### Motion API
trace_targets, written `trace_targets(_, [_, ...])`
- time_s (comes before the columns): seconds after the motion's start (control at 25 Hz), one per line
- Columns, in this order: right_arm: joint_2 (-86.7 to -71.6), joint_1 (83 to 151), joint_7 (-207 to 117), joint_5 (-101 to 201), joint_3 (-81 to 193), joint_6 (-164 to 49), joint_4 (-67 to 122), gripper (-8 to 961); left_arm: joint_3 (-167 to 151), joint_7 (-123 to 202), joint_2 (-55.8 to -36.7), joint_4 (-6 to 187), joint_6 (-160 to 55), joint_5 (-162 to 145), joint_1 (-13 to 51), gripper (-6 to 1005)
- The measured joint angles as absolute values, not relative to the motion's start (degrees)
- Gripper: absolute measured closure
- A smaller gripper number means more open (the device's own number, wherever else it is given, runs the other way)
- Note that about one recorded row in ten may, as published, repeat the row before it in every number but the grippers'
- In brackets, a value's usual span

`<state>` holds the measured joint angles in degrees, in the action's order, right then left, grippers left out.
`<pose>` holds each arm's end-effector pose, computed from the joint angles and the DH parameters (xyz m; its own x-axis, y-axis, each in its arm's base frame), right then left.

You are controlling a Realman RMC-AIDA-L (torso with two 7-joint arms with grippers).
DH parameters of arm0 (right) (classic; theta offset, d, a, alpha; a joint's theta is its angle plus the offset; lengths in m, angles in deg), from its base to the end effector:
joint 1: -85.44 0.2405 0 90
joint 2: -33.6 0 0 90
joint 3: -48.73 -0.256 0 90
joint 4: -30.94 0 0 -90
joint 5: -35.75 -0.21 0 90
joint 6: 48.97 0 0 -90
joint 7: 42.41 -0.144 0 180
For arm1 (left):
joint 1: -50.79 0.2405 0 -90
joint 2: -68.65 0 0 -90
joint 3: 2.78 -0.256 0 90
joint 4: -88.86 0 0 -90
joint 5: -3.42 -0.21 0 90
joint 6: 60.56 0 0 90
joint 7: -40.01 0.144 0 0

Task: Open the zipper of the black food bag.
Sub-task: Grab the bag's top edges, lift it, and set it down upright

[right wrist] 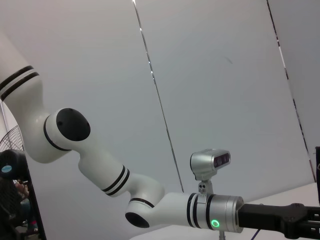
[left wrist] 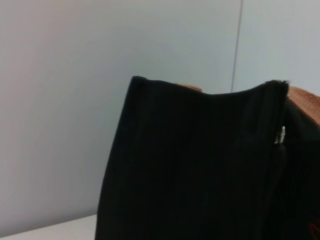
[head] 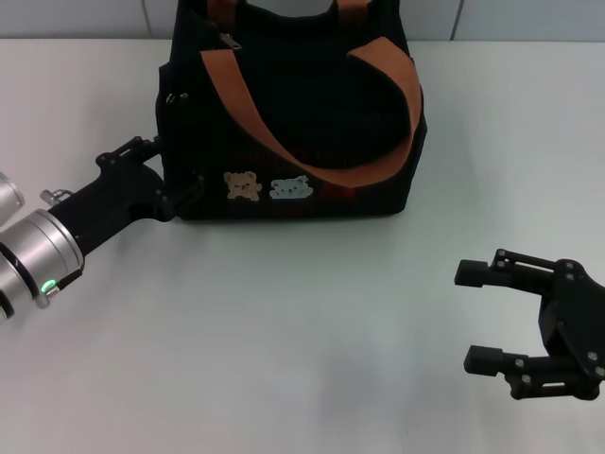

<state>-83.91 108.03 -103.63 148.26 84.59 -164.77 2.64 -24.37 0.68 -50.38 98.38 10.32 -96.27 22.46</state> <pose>0.2711 0.2345 0.0080 0.6680 -0.2135 -0.7129 -0.2286 -0.9705 0.0764 -0.3193 0.3222 -0.0356 0.7413 0.1663 0.6503 0.5946 -0.6121 -0.5213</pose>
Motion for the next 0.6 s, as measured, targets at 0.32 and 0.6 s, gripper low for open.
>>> trace_targets(0.32, [-83.98,107.91,-103.59,148.24,84.59,-164.45,2.64,113,-25.29,2.25,-50.37,97.39,10.69,-96.44,22.09,472])
trace_targets(0.6, [-84.0,108.25,-103.6,148.24,84.59,-164.38,2.64,114,-25.28,2.29,-50.35,97.2,11.05,-96.46,22.05,587])
